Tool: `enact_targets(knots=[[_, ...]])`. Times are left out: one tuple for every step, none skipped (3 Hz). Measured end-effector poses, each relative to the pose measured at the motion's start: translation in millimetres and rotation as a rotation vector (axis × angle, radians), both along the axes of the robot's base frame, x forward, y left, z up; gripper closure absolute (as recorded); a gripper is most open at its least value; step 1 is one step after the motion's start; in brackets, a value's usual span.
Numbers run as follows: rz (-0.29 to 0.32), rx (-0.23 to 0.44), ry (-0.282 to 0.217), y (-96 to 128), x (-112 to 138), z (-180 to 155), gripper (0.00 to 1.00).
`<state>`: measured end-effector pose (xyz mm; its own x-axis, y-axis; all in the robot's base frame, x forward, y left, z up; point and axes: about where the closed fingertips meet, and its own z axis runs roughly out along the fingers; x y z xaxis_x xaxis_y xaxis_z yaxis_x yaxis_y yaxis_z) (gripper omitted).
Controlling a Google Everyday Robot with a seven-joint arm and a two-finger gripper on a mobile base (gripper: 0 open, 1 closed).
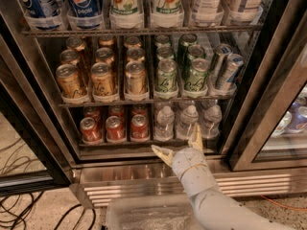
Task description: Pick water bottle from bottom shelf of fridge
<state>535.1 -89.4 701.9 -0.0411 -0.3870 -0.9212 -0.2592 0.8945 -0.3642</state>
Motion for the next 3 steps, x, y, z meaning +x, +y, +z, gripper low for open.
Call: enact_targets(knots=[[-0.029, 0.015, 0.047, -5.5, 2.8, -19.2, 0.4], [-0.08, 0.045, 0.088, -14.9, 1.9, -31.9, 0.44], [-0.144, 0.084, 0.118, -28.3, 0.5, -42.0, 0.3]])
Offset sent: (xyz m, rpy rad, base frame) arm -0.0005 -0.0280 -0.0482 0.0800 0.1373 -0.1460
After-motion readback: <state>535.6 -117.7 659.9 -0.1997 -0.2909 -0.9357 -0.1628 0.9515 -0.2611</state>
